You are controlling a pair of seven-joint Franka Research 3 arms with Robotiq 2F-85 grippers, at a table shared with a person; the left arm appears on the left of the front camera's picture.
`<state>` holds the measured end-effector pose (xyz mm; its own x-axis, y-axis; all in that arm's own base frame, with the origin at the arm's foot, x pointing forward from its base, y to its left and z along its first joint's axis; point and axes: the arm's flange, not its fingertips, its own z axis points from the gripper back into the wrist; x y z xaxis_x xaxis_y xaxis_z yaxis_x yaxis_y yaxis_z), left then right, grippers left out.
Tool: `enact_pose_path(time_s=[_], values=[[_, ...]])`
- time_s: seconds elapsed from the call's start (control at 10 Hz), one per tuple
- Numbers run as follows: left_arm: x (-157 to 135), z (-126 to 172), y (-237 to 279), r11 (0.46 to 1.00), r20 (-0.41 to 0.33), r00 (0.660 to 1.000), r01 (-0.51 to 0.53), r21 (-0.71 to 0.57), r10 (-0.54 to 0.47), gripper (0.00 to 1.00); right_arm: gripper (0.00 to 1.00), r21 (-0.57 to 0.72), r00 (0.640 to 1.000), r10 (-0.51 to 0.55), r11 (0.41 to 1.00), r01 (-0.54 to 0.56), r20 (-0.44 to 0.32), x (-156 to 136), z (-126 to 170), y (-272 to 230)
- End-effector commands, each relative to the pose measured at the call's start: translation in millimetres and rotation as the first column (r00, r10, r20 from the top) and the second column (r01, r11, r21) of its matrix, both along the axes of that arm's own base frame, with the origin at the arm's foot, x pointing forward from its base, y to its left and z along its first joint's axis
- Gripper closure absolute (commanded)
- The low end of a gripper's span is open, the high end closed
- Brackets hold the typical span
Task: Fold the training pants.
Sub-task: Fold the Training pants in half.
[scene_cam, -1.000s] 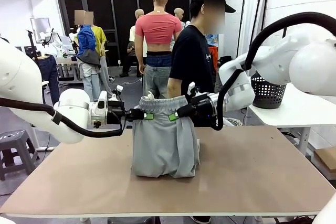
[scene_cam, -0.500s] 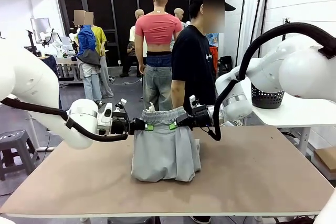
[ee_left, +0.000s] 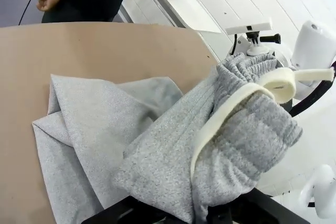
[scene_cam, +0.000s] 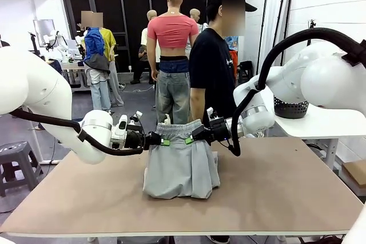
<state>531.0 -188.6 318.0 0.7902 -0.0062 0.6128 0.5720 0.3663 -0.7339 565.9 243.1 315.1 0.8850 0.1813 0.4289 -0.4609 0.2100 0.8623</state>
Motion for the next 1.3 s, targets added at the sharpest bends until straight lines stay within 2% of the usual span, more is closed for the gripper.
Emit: enact_pose_path(time_s=[0.0, 0.1, 0.2, 0.3, 0.6, 0.7, 1.2], values=[[-1.8, 3.3, 3.8, 1.000, 0.009, 1.000, -0.003, -0.009, 0.003, 1.00, 1.00, -0.001, 1.000, -0.004, 1.000, 0.004, -0.007, -1.6, -2.7, -1.7], [-1.8, 3.3, 3.8, 1.000, 0.009, 1.000, -0.003, -0.009, 0.003, 1.00, 1.00, 0.000, 1.000, 0.000, 1.000, 0.000, 0.000, 0.0, 0.0, 0.0], [0.0, 0.2, 0.0, 1.000, 0.000, 1.000, 0.000, 0.000, 0.000, 1.00, 1.00, -0.012, 1.000, 0.001, 1.000, -0.002, -0.024, 1.8, 2.8, 4.8], [1.1, 2.8, -3.2, 1.000, -0.054, 0.998, -0.009, 0.003, 0.009, 1.00, 1.00, -0.009, 0.995, -0.016, 1.000, 0.015, -0.102, 6.0, -4.3, 7.8], [15.6, -9.1, -1.6, 0.998, -0.183, 0.981, -0.052, 0.027, 0.056, 1.00, 1.00, -0.050, 0.975, -0.066, 0.997, 0.057, -0.212, 9.3, -20.3, 3.0], [19.2, -14.7, -1.3, 0.998, -0.217, 0.975, -0.050, 0.026, 0.055, 1.00, 1.00, -0.075, 0.963, -0.113, 0.992, 0.097, -0.245, 13.1, -25.4, 0.0], [36.2, -38.4, 0.5, 0.999, -0.356, 0.933, -0.032, 0.042, 0.045, 1.00, 1.00, -0.154, 0.911, -0.181, 0.979, 0.132, -0.370, 33.6, -51.0, -7.0]])
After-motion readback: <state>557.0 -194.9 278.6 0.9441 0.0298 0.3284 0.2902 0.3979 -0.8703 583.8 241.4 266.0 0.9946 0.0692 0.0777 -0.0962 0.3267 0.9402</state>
